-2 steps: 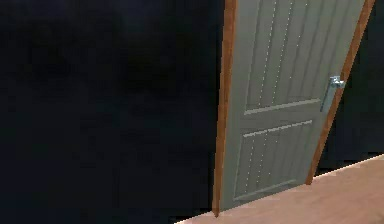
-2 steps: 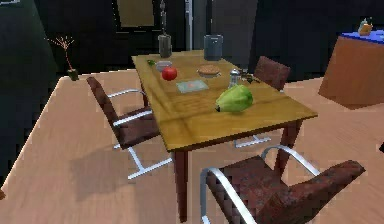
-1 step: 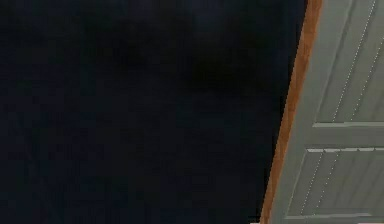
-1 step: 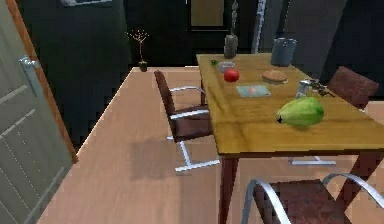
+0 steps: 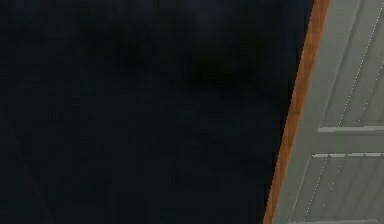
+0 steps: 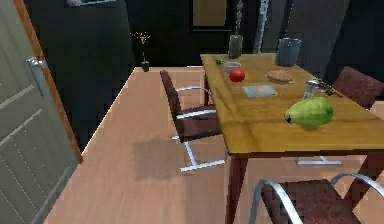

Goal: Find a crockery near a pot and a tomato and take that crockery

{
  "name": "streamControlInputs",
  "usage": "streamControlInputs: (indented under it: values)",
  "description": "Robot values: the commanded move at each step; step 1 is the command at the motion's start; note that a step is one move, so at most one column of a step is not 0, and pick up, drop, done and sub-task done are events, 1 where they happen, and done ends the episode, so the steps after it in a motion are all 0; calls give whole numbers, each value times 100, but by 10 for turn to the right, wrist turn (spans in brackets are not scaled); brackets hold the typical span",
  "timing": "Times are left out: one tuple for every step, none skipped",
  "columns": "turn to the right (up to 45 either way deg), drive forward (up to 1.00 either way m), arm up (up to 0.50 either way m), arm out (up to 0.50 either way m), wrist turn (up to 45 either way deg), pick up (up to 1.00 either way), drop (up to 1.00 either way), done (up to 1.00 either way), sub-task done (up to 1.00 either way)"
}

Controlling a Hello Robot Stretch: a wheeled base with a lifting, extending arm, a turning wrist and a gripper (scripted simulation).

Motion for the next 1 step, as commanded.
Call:
streamControlInputs:
  values:
    - [450,0,0,0,0,0,0,0,0]
